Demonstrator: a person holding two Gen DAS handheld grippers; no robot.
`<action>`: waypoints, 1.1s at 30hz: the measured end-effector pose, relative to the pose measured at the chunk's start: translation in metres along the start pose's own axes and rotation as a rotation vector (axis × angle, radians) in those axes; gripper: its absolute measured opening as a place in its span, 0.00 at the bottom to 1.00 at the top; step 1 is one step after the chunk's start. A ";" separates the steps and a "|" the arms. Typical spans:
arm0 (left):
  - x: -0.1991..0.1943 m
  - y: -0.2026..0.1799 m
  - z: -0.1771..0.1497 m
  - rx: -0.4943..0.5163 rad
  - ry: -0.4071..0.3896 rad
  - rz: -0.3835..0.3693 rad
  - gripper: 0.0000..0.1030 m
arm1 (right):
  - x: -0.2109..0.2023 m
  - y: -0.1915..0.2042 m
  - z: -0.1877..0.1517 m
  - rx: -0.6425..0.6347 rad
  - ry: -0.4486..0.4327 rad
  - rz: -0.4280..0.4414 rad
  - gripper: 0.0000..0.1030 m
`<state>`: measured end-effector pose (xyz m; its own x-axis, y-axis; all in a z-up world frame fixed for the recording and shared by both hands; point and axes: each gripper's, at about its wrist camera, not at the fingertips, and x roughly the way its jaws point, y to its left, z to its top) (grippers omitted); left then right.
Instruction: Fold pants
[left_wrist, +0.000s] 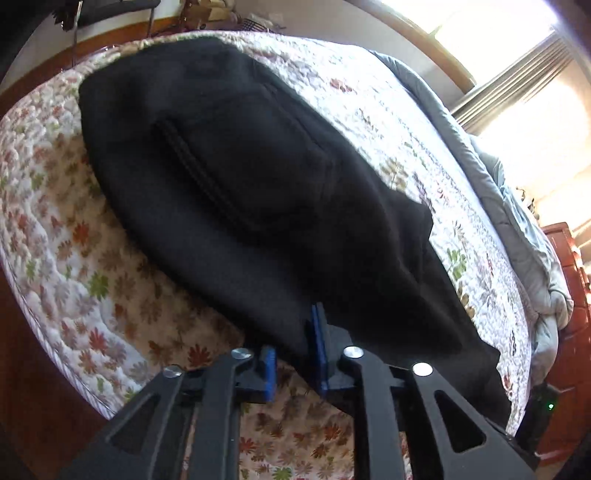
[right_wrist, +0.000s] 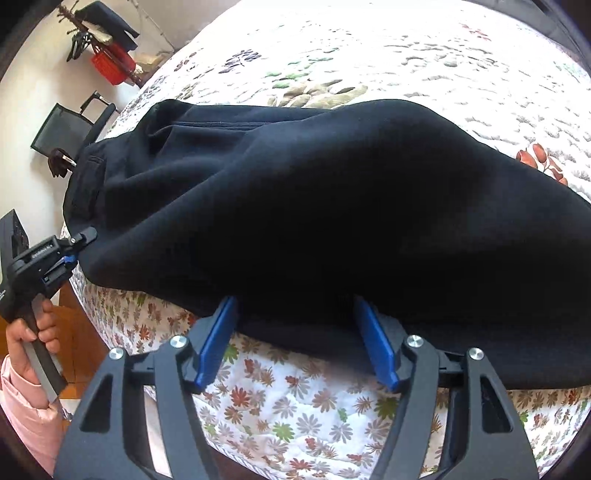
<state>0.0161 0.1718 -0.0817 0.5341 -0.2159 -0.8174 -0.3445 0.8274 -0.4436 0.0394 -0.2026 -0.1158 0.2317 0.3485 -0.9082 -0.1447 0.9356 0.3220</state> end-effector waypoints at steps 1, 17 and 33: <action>0.000 0.001 0.002 0.012 -0.008 0.008 0.21 | 0.001 -0.001 0.000 0.005 0.001 0.009 0.67; -0.034 -0.043 -0.011 0.136 0.050 0.037 0.62 | -0.048 -0.003 0.014 0.021 -0.058 0.071 0.71; 0.064 -0.075 0.025 0.286 0.081 0.141 0.83 | -0.011 0.034 0.104 -0.180 -0.076 0.154 0.67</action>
<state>0.0958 0.1087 -0.0918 0.4293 -0.1197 -0.8952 -0.1735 0.9618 -0.2118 0.1323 -0.1688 -0.0668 0.2648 0.4956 -0.8272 -0.3516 0.8484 0.3957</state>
